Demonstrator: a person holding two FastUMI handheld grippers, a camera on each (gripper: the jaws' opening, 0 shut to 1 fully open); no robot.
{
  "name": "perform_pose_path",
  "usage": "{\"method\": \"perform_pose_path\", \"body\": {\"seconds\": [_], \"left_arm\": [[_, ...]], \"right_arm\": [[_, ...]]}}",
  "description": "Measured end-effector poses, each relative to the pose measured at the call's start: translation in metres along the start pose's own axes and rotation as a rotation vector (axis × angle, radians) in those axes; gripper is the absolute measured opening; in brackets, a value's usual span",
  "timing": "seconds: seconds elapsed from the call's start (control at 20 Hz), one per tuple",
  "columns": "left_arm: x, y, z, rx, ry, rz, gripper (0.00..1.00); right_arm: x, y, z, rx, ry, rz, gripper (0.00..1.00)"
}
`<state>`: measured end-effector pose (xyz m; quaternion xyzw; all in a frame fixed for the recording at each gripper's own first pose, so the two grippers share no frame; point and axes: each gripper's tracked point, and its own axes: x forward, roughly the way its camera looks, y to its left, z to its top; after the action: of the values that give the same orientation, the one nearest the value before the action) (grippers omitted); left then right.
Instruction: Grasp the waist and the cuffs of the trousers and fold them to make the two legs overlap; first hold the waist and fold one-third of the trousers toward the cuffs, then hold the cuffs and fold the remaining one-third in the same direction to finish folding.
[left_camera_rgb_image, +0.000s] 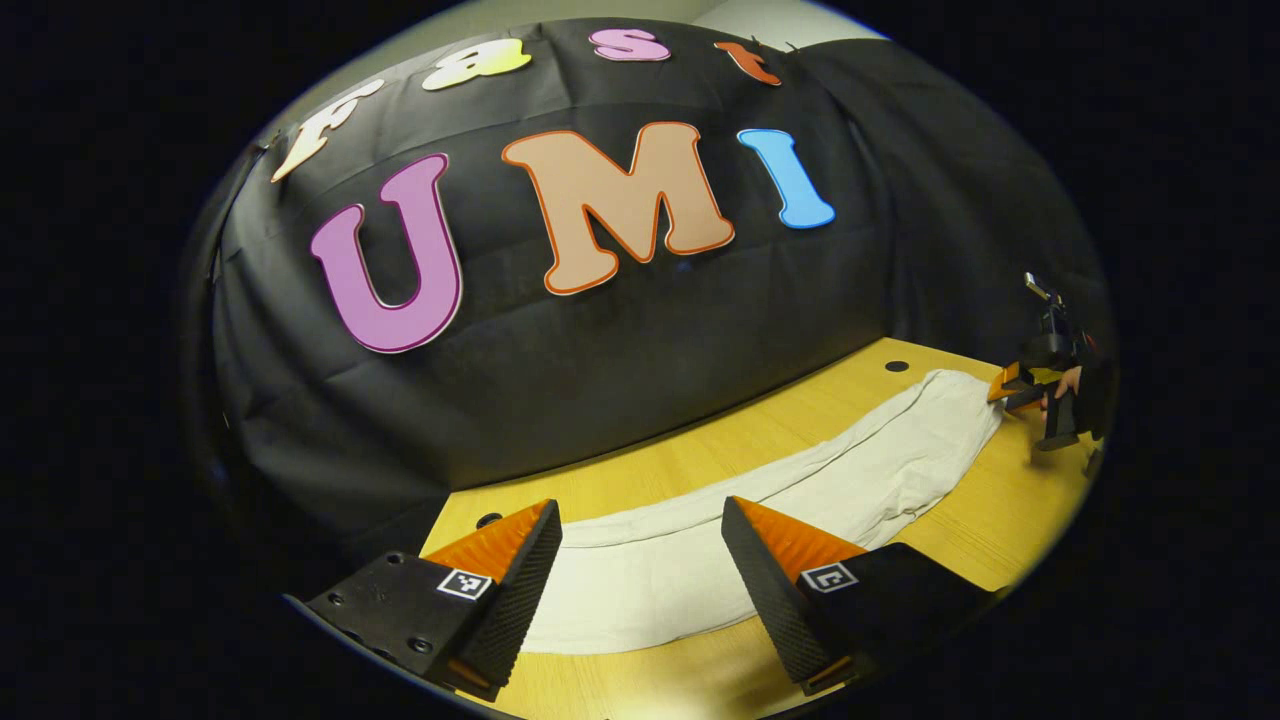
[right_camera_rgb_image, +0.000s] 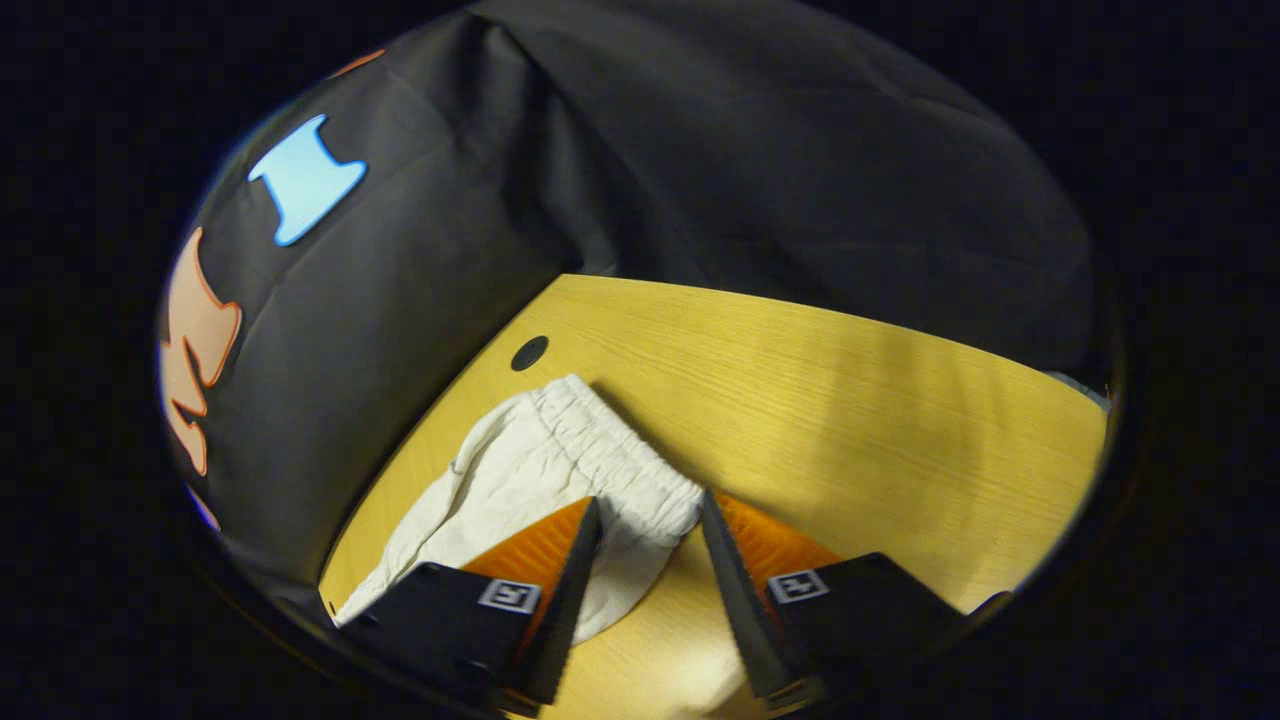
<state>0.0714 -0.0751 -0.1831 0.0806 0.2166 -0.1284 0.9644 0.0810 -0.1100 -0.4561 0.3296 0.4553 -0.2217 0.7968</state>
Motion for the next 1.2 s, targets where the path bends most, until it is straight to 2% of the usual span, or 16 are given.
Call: {"method": "perform_pose_path", "body": {"seconds": [0.05,0.1,0.2,0.4,0.45,0.6,0.85,1.2], "left_arm": [[-0.001,0.007,-0.01,-0.004,0.006,0.008,0.95],[-0.002,0.006,-0.012,-0.007,0.011,0.012,0.96],[-0.005,0.008,-0.014,-0.015,0.017,0.025,0.96],[-0.008,0.011,-0.02,-0.052,0.027,0.036,0.95],[-0.008,0.014,-0.023,-0.06,0.029,0.04,0.95],[-0.006,0.018,-0.028,-0.078,0.028,0.033,0.96],[-0.006,0.031,-0.03,-0.089,0.009,0.006,0.96],[-0.009,0.075,-0.049,-0.122,0.008,0.014,0.96]], "right_arm": [[0.003,0.0,0.0,0.009,-0.001,0.002,0.48],[0.006,-0.002,-0.006,0.007,0.016,0.004,0.43],[0.004,0.005,-0.001,0.006,0.019,0.031,0.22],[0.0,0.026,0.014,0.012,0.005,0.107,0.07],[-0.007,0.03,0.02,-0.004,-0.011,0.121,0.13],[-0.025,0.055,0.029,-0.055,-0.041,0.168,0.13],[-0.055,0.116,0.033,-0.075,-0.094,0.262,0.13],[-0.109,0.202,0.015,-0.147,-0.135,0.366,0.12]]}}
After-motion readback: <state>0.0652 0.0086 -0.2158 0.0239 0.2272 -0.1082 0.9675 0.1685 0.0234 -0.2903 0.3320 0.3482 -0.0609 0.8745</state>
